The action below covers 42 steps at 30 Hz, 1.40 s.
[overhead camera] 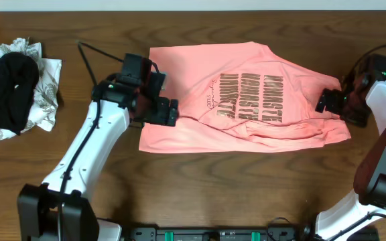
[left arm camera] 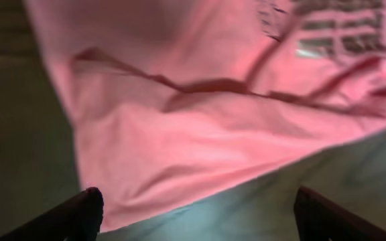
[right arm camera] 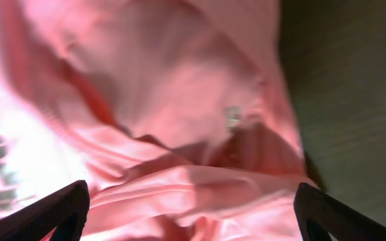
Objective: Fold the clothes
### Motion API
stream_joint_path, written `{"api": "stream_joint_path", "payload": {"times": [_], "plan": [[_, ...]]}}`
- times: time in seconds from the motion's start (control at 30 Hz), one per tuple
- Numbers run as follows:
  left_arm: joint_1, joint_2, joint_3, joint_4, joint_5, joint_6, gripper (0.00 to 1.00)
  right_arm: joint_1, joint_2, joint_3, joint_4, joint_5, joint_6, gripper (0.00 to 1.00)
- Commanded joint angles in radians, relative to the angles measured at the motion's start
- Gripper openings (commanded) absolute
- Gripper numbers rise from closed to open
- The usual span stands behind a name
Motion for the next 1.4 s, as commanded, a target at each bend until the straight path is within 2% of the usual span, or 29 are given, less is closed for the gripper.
{"api": "stream_joint_path", "payload": {"times": [0.0,0.1,0.3,0.4,0.53,0.6,0.73,0.93,1.13,1.27,1.37], "plan": [[-0.019,0.012,-0.005,-0.005,0.078,0.068,0.91,-0.001,0.006,0.015,0.006,-0.075,-0.07,0.96],[-0.026,0.012,-0.005,-0.005,0.023,-0.025,0.91,-0.002,0.006,0.015,0.014,-0.074,-0.08,0.96],[-0.026,0.012,-0.006,-0.008,-0.163,-0.302,0.91,-0.001,0.006,0.014,0.018,-0.09,-0.092,0.97],[-0.025,0.012,-0.006,0.043,-0.224,-0.356,0.91,-0.001,0.006,0.014,0.044,-0.139,-0.124,0.97],[-0.021,0.012,-0.006,0.204,-0.232,-0.351,1.0,-0.001,0.006,0.015,0.113,-0.183,-0.124,0.99],[-0.009,0.015,0.006,0.245,-0.181,-0.32,1.0,-0.001,0.006,0.023,0.117,-0.23,-0.143,0.99],[0.033,0.06,0.08,0.246,-0.073,-0.319,1.0,0.012,0.006,0.084,0.102,-0.234,-0.146,0.99],[0.061,0.194,0.286,0.185,-0.07,-0.299,0.99,0.055,0.006,0.254,0.052,-0.211,-0.146,0.99],[0.062,0.38,0.54,0.124,-0.075,-0.269,0.98,0.119,0.006,0.31,0.134,-0.079,-0.13,0.99],[0.062,0.491,0.632,0.171,-0.091,-0.266,0.96,0.14,0.02,0.31,0.173,-0.062,-0.13,0.99],[0.062,0.552,0.64,0.245,-0.161,-0.262,0.96,0.145,0.036,0.31,0.173,-0.062,-0.13,0.99]]}}
